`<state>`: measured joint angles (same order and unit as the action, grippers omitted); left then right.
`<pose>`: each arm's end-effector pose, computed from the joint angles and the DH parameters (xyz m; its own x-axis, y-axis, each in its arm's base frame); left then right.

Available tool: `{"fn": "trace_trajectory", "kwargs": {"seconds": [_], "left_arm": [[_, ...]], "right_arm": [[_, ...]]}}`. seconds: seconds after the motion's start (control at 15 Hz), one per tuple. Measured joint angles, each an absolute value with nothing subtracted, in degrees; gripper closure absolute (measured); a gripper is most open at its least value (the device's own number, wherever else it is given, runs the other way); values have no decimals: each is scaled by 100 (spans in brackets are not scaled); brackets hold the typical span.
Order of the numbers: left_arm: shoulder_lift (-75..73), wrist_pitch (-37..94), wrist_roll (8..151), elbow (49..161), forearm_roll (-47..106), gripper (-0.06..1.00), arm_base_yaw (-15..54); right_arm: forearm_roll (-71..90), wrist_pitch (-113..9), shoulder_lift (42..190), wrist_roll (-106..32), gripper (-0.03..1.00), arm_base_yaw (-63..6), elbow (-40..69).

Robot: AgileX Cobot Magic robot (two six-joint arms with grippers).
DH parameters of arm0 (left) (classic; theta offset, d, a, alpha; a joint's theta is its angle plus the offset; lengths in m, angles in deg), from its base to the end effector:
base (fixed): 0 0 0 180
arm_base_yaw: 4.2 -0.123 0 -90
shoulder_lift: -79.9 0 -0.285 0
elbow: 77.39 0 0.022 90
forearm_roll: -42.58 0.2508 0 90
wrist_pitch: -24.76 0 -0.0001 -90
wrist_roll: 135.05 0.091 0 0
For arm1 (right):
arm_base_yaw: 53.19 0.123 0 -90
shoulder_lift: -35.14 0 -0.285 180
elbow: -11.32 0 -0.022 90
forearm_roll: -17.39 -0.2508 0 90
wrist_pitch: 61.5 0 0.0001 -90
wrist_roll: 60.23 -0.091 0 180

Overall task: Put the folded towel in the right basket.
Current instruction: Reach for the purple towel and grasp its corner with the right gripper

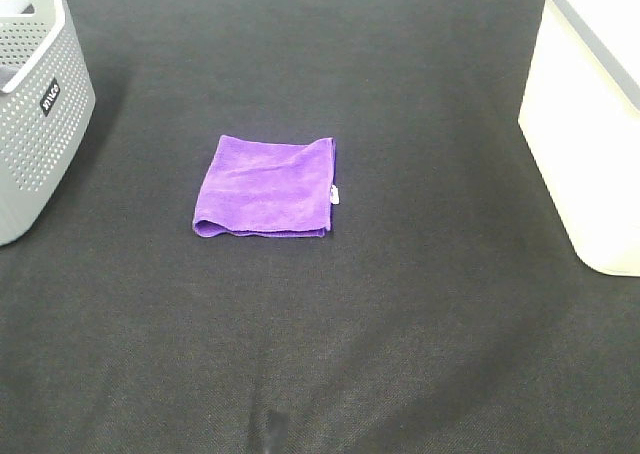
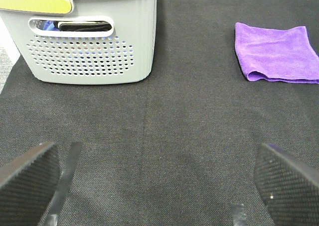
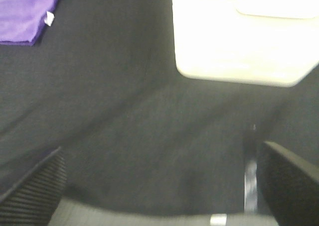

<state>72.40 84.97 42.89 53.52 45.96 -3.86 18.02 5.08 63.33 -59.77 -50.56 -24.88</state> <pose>-0.0042 0.0047 0.2757 -0.4499 -0.0039 -0.8931 -0.0427 0.9989 0.0171 0.0341 0.0006 0.3261 -0.6544 -0.0425 -0.7549 -0.0464 0.9988 -0.0160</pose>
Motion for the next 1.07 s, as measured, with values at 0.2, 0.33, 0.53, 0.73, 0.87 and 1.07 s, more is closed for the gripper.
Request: {"fn": "trace_trajectory", "kwargs": {"seconds": [0.2, 0.33, 0.53, 0.73, 0.87, 1.07], "left_arm": [[7240, 8497, 4289, 5352, 4596, -4, -386], [7240, 8497, 4289, 5352, 4596, -4, -386], [7240, 8497, 4289, 5352, 4596, -4, -386], [7240, 8497, 4289, 5352, 4596, -4, -386], [7240, 8497, 4289, 5352, 4596, -4, -386], [7240, 8497, 4289, 5352, 4596, -4, -386]], "right_arm": [[1504, 795, 8796, -6229, -2, -5056, -597], [1028, 783, 9994, -6132, -2, -5056, 354], [-444, 783, 11420, -5708, -1, -4976, 1162], [-988, 491, 13151, -5696, -1, -4139, 1752], [-1447, 73, 14635, -5559, -1, -3669, 2302], [-1682, -374, 16027, -5421, -1, -3526, 2995]]}}
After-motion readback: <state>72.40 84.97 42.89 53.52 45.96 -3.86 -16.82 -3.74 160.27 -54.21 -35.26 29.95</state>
